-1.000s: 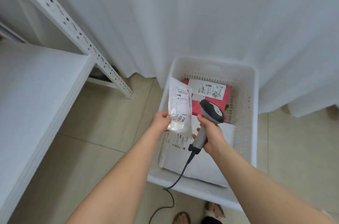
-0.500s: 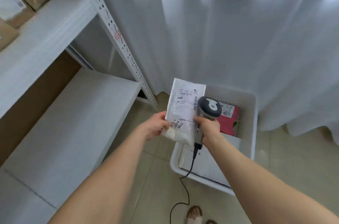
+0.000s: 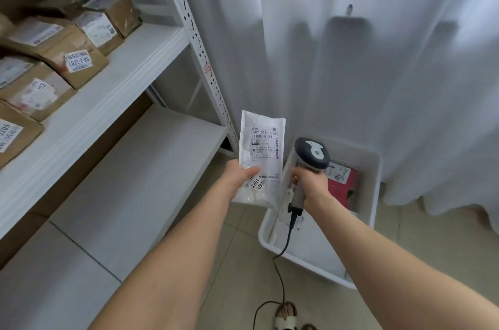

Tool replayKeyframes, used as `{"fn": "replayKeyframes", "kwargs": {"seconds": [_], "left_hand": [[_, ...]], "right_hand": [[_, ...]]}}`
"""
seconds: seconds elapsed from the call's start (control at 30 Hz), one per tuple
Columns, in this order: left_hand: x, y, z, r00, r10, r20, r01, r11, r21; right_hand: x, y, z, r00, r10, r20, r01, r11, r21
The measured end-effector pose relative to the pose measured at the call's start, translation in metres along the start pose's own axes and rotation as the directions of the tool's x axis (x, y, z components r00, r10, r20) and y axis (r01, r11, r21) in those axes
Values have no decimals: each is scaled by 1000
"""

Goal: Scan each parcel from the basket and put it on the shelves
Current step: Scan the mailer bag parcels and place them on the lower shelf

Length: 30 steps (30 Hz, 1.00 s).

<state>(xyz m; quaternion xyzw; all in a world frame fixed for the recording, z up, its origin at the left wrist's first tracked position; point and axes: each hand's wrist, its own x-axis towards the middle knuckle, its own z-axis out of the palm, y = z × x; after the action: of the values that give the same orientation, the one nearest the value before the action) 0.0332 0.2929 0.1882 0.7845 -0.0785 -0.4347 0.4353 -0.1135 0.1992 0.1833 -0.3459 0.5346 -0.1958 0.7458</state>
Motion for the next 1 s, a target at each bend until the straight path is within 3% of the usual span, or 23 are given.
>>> {"fn": "replayKeyframes", "kwargs": {"seconds": [0.2, 0.47, 1.0], "left_hand": [[-13, -6, -4, 988, -23, -152, 23, 1000, 3], [-10, -19, -9, 984, -66, -166, 64, 998, -17], [1, -18, -27, 984, -44, -173, 40, 999, -26]], "right_hand": [[-33, -8, 5, 963, 18, 269, -13, 1000, -22], [-44, -13, 17, 965, 49, 258, -4, 985, -175], [-58, -27, 31, 966, 101, 237, -56, 981, -186]]}}
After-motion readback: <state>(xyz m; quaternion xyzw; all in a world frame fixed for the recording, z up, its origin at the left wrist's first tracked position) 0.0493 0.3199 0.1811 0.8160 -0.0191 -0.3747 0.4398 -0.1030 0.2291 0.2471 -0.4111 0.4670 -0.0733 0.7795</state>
